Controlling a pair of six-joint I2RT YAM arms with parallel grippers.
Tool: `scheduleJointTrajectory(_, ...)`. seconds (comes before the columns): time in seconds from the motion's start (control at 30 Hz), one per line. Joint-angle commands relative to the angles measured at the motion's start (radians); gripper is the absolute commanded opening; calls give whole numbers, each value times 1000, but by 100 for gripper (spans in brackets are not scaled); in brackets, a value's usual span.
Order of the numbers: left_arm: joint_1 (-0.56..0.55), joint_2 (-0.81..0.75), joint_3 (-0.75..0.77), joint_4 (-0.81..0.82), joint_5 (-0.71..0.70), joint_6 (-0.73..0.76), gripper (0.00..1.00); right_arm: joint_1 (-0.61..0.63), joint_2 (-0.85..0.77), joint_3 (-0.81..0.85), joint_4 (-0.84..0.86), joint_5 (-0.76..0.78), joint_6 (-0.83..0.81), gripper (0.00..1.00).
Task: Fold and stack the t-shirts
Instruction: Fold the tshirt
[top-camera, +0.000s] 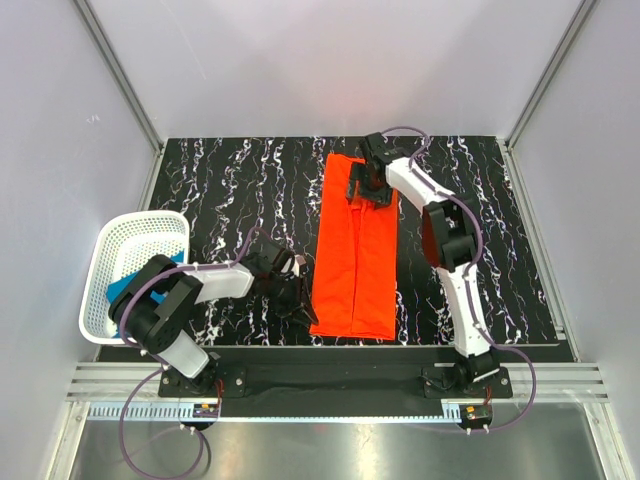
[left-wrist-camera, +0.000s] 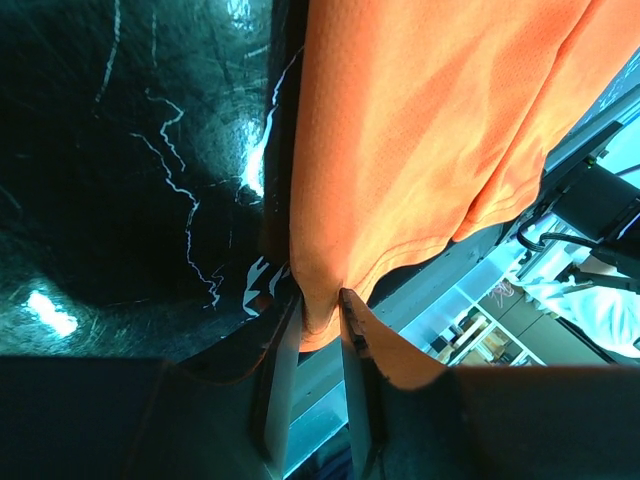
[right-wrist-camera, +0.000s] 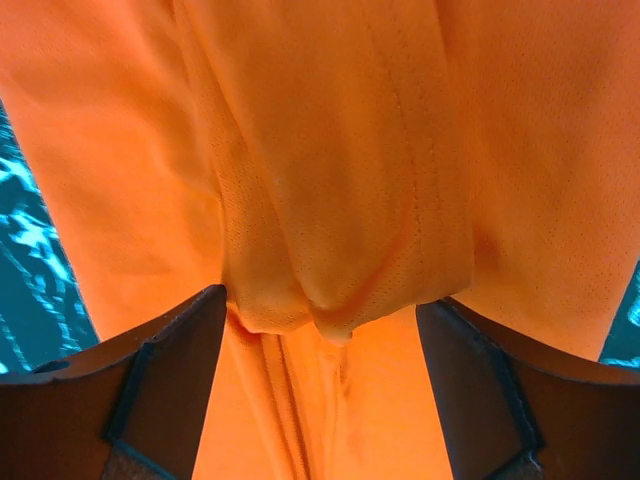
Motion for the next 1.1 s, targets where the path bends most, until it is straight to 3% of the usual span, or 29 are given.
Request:
scheduleJointTrajectory(0.0,2,29,-26,7,-62,-1,29,16,63,120,-24,41,13,84)
scheduleJointTrajectory(0.33,77,18,-23,-15,-91,25,22,22,235,446,-156,-57,90,84)
scheduleJointTrajectory(0.43,105,12,10,-68,-102,55,16,20,186,444,-171,-68,68,85)
scheduleJointTrajectory(0.57,109,-23,24,-97,-112,55,15,14,100,447,-238,-63,8,100)
scheduleJointTrajectory(0.7,109,-60,6,-103,-117,57,24,-4,-55,394,-341,-56,-53,100)
scheduleJointTrajectory(0.83,109,-117,-23,-108,-119,51,32,-21,-270,146,-337,-39,-73,100)
scheduleJointTrajectory(1.03,109,-179,-51,-108,-99,63,50,-20,-635,-466,-124,-239,-13,100)
scheduleJointTrajectory(1.07,109,-177,-49,-108,-96,69,52,-20,-676,-627,-93,-260,31,98)
